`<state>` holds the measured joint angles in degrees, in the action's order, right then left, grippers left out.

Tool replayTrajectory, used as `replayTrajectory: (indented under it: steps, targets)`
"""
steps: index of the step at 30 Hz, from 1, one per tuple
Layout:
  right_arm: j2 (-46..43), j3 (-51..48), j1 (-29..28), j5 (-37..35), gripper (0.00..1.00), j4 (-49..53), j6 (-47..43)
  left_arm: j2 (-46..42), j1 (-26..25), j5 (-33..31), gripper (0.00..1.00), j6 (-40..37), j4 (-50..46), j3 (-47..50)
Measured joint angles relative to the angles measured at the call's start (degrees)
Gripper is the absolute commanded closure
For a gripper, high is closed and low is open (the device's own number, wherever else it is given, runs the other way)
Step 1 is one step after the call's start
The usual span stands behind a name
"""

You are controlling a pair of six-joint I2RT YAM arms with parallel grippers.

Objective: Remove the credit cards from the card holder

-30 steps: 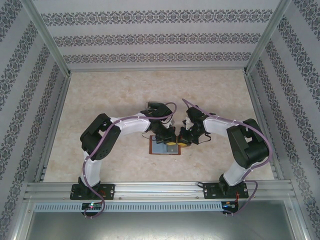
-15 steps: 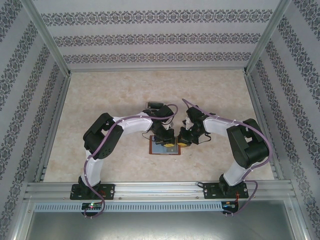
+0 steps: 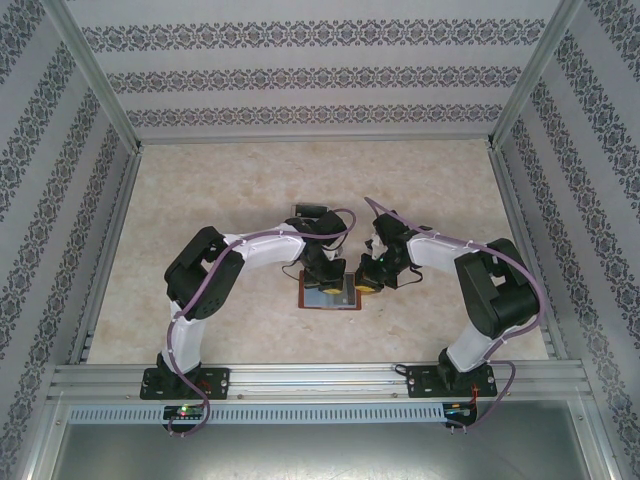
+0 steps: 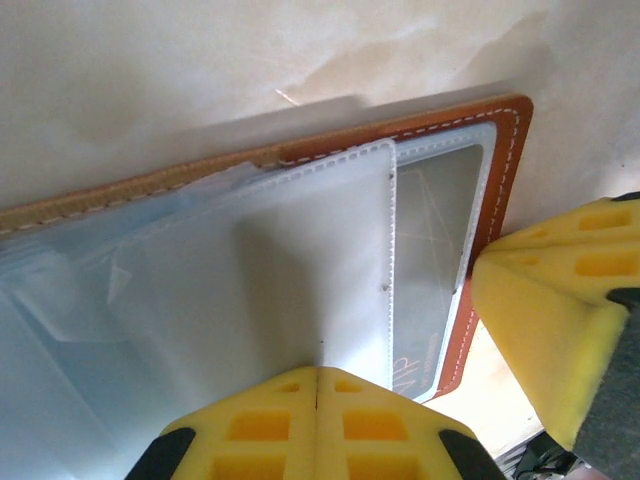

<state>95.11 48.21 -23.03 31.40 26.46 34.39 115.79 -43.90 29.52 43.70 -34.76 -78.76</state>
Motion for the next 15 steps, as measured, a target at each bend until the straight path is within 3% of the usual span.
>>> replayTrajectory:
  steps: [9, 15]
  targets:
    - [-3.8, -0.9, -0.1, 2.6, 0.74, -3.1, 2.8, -0.3, 0.0, 0.0, 1.0, 0.0, 0.5, 0.7]
    - [-2.2, -1.7, -1.2, 4.7, 0.73, -6.3, 4.2, -0.8, 0.0, 0.0, 1.0, 0.0, 0.9, 1.3]
